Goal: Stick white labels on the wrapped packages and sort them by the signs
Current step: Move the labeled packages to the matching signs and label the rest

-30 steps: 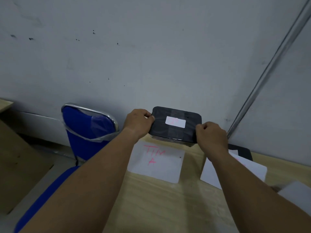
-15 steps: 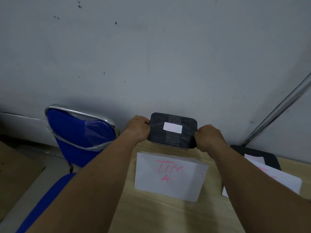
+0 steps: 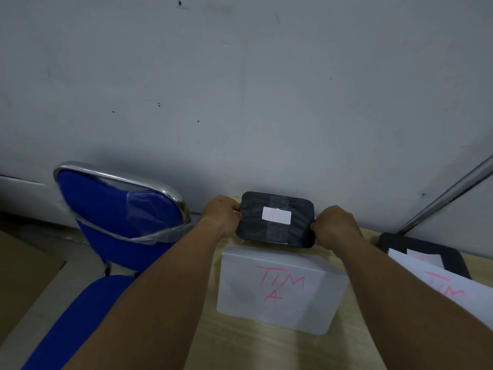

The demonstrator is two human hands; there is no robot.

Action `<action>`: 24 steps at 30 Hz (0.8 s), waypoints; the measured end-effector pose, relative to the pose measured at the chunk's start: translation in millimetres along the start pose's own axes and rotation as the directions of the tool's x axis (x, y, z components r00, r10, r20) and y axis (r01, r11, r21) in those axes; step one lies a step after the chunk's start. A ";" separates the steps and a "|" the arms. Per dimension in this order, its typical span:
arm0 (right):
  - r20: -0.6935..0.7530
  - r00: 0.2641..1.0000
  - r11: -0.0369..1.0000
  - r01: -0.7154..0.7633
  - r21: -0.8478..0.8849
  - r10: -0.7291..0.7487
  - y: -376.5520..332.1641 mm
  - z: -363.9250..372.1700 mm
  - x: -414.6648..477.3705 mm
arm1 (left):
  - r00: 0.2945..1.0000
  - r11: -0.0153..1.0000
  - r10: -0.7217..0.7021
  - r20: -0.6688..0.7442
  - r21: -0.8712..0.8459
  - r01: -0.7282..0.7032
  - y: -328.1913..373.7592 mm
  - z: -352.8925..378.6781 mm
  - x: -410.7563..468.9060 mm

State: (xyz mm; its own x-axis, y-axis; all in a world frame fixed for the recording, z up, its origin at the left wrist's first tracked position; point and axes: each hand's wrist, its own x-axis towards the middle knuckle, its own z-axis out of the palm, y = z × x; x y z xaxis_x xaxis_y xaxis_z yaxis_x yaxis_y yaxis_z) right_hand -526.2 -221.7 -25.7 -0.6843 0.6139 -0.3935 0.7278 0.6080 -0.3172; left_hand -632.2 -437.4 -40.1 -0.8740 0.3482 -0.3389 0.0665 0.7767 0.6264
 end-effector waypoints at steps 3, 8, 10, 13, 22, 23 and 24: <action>0.008 1.000 1.000 -0.018 0.026 0.018 2.6 3.5 4.7 | 1.000 0.999 -0.013 0.006 -0.032 0.013 -4.8 6.9 4.2; 0.017 1.000 1.000 -0.015 0.008 0.015 5.4 7.6 13.6 | 1.000 0.996 -0.008 -0.013 -0.089 0.007 -8.3 13.1 11.5; 0.055 0.997 0.996 -0.049 -0.074 0.053 2.3 6.2 14.6 | 1.000 0.994 -0.013 -0.004 -0.105 0.013 -9.1 12.7 13.9; 0.051 0.997 0.998 -0.059 -0.037 0.061 4.6 6.9 15.7 | 1.000 0.997 -0.013 -0.001 -0.075 0.013 -9.0 12.3 12.5; -0.046 0.999 0.998 0.008 0.064 -0.005 17.3 -18.1 -6.4 | 0.988 0.980 0.038 -0.148 0.197 -0.008 31.2 -5.2 -4.5; -0.065 0.997 0.997 0.040 0.066 -0.035 19.5 -23.4 -12.2 | 0.982 0.974 0.074 -0.175 0.222 -0.034 41.4 -5.5 -10.1; -0.093 0.993 0.995 0.077 0.063 -0.071 22.6 -28.6 -19.6 | 0.973 0.970 0.112 -0.202 0.235 -0.062 51.9 -4.6 -17.2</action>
State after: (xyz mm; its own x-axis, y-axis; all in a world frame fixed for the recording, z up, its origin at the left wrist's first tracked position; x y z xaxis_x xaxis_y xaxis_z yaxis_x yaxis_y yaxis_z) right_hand -497.6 -205.6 -0.5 -0.7357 0.6131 -0.2877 0.6740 0.6209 -0.4003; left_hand -615.9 -405.5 1.5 -0.9403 0.3193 -0.1177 0.2323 0.8551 0.4636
